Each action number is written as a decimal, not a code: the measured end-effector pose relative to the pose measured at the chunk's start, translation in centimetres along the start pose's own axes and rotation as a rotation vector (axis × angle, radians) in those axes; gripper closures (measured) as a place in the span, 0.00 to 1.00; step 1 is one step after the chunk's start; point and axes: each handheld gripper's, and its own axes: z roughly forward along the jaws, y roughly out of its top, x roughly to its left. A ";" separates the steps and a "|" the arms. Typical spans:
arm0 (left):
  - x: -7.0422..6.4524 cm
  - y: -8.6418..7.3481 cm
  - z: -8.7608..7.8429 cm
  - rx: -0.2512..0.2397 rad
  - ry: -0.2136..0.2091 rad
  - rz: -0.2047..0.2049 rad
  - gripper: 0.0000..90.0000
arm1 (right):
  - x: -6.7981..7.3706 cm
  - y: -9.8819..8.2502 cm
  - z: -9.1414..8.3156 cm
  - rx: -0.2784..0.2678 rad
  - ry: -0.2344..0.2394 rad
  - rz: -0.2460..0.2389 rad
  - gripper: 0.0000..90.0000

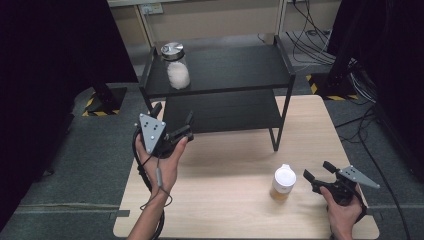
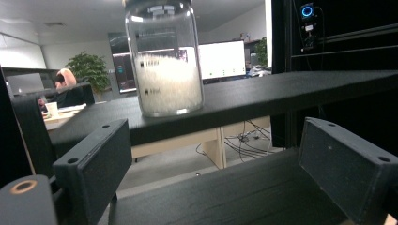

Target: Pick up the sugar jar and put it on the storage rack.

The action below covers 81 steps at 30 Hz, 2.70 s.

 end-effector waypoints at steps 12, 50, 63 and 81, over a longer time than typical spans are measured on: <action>-0.1 -3.2 -0.8 0.009 -0.021 -0.016 0.10 | 0.0 0.0 0.0 0.002 0.001 0.000 0.06; 0.0 -13.3 -4.3 0.126 -0.058 -0.095 0.09 | 0.1 0.0 0.0 0.002 0.004 -0.004 0.05; 0.0 -16.3 -4.8 0.228 -0.068 -0.122 0.09 | 0.0 0.0 0.0 0.001 0.007 -0.003 0.06; 0.4 -17.5 -4.7 0.286 -0.088 -0.176 0.09 | 0.1 0.0 0.0 0.003 0.010 -0.010 0.05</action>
